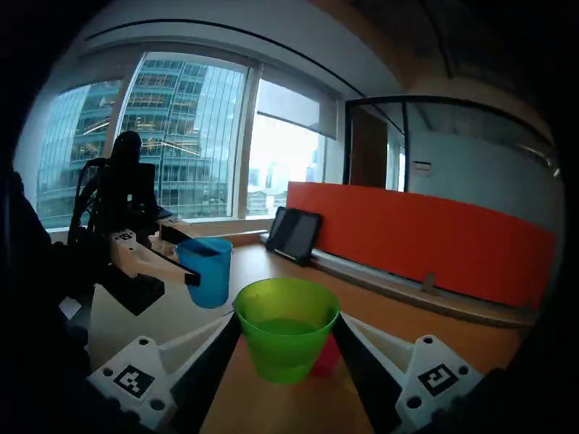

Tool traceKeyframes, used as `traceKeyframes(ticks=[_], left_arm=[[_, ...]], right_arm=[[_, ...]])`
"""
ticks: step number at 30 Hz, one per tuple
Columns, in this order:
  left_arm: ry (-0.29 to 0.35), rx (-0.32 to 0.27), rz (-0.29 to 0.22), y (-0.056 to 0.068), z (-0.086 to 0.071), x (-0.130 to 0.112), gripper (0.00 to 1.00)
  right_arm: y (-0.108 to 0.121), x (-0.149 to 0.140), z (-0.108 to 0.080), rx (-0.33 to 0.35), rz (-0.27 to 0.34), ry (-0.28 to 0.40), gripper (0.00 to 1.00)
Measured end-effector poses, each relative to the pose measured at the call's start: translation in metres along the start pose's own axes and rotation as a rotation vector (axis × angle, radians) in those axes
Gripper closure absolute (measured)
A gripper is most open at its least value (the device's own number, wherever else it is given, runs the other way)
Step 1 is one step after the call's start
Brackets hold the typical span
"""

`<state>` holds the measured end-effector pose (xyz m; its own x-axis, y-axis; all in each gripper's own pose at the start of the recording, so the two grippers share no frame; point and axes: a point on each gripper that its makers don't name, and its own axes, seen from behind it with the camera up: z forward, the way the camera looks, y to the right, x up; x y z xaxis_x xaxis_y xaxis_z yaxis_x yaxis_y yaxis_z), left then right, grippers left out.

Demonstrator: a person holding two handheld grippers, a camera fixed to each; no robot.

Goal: Pour water

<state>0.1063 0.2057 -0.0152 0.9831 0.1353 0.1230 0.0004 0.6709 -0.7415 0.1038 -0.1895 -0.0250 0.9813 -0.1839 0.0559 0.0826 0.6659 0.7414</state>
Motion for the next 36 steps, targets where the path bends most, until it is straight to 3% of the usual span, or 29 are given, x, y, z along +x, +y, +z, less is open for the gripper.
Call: traceKeyframes(ticks=[18, 36], left_arm=[[0.022, -0.012, 0.005, 0.006, -0.001, 0.009, 0.14], [0.05, -0.031, 0.006, 0.019, 0.001, 0.011, 0.14]], right_arm=[[0.003, 0.016, 0.001, 0.005, -0.042, 0.004, 0.09], [0.014, 0.065, 0.012, 0.014, -0.218, 0.036, 0.09]])
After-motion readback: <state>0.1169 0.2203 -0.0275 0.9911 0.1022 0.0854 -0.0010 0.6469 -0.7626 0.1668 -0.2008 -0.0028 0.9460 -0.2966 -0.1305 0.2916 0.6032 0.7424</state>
